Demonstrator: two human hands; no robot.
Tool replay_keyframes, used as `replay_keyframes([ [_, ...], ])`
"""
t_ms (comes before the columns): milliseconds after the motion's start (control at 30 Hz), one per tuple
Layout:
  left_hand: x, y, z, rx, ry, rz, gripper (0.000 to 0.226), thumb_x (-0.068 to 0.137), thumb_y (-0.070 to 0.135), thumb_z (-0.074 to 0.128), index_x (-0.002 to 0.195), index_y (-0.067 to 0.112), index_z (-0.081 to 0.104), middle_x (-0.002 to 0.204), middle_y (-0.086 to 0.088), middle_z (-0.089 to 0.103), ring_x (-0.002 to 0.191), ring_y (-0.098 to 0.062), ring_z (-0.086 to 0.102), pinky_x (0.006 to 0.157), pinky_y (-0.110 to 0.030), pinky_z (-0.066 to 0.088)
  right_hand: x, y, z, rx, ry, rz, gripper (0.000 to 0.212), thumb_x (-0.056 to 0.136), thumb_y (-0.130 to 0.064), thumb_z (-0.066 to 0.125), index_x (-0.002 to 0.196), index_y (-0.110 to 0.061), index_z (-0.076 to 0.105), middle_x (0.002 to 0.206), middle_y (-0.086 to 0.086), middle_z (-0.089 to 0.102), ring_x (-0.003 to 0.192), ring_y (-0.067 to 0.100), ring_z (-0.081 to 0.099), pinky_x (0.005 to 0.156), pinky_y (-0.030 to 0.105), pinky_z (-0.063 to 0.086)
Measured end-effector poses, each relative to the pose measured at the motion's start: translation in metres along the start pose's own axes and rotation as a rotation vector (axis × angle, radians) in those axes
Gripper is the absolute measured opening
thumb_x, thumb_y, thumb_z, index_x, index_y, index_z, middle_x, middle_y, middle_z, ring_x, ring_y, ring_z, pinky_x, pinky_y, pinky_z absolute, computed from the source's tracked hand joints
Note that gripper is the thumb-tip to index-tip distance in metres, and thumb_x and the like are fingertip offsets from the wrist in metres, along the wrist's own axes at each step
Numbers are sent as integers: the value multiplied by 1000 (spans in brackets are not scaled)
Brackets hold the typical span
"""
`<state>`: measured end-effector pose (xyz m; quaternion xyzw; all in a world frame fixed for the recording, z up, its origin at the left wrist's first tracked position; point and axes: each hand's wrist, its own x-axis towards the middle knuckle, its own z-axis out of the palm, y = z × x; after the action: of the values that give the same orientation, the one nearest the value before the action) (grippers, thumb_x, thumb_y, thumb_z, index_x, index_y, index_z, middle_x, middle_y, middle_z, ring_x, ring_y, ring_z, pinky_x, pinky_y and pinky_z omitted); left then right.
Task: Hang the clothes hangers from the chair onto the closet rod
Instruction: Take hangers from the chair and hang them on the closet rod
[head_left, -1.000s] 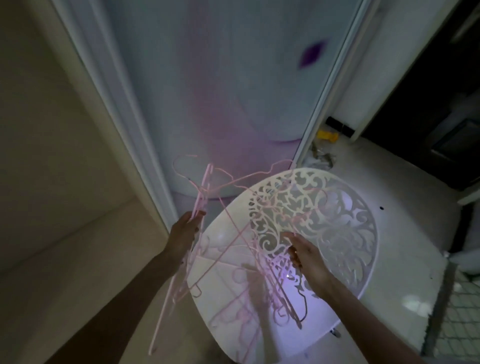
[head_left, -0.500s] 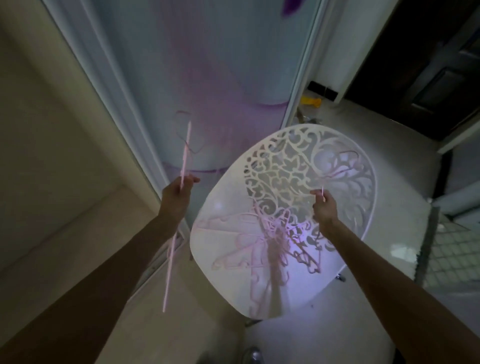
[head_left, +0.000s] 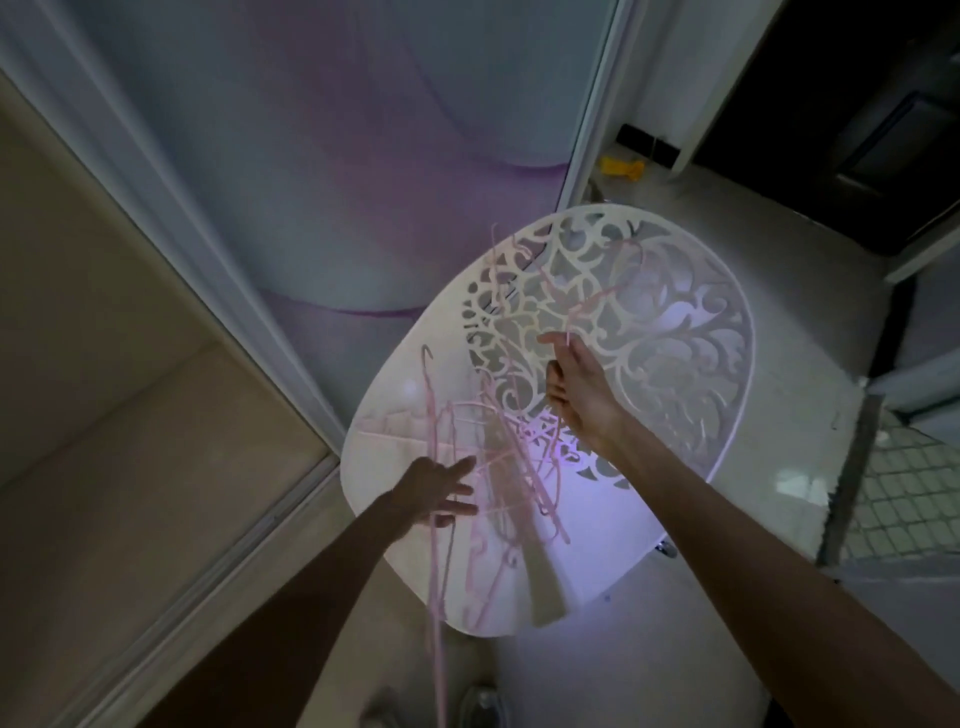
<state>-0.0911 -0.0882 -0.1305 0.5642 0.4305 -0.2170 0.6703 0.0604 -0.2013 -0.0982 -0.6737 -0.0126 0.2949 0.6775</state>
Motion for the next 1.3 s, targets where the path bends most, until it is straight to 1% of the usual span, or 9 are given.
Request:
replay_keyframes([
  [100,16,-2,34,-97,-38,-6,27,96,33,50,102,7,55,113,-11,59,81,-28,68,46,-18,34,1,-1,-3,41,-66,4,20,102,-28,32,101,-17,49,48,-8,23,37,2,19,40,17,14],
  [233,34,-5,57,-151,144,99,34,88,35,61,100,3,64,91,-6,66,58,-11,60,29,-10,32,1,0,-17,173,-234,48,23,102,-32,31,100,-22,51,47,-11,23,42,4,18,40,16,18],
  [400,42,-11,52,-171,-127,-5,25,95,19,49,115,11,62,98,-7,68,32,2,45,30,-8,14,5,3,-35,77,-231,25,26,102,-36,30,106,-24,53,49,-11,22,43,5,18,42,17,19],
  [467,43,-9,49,-245,-216,-6,19,97,19,45,109,18,60,103,-6,67,40,2,49,29,-8,13,5,10,-44,-49,-143,-43,28,102,-36,30,112,-24,53,50,-6,26,43,6,23,41,16,24],
  [600,45,-4,47,-147,-234,-61,30,92,41,48,106,18,63,50,12,56,32,0,34,31,-9,10,1,31,-61,-275,-79,-97,30,102,-32,30,118,-20,53,58,7,45,46,13,44,49,22,38],
  [733,51,7,52,-320,-252,-8,23,92,20,46,109,15,60,49,11,49,33,-1,33,32,-9,10,0,56,-66,-324,-41,-106,28,103,-25,31,109,-11,55,49,4,42,37,5,41,45,19,38],
  [900,51,25,53,-532,-198,104,27,86,13,36,86,11,63,54,7,43,31,-2,29,37,-8,8,-2,64,-65,-421,21,-177,27,103,-24,29,99,-19,55,59,3,22,45,6,25,46,18,26],
  [1033,47,33,45,-384,-149,185,32,82,6,34,90,11,64,50,9,36,31,-2,24,37,-10,9,3,57,-58,-296,34,-119,28,103,-27,26,102,-19,53,57,-2,22,41,2,23,40,13,27],
  [1300,19,27,16,-243,72,194,9,84,25,64,92,21,62,56,7,35,36,-3,26,35,-13,18,-15,45,-40,-89,-4,12,28,103,-31,27,102,-19,53,44,-12,30,36,1,24,37,12,26],
])
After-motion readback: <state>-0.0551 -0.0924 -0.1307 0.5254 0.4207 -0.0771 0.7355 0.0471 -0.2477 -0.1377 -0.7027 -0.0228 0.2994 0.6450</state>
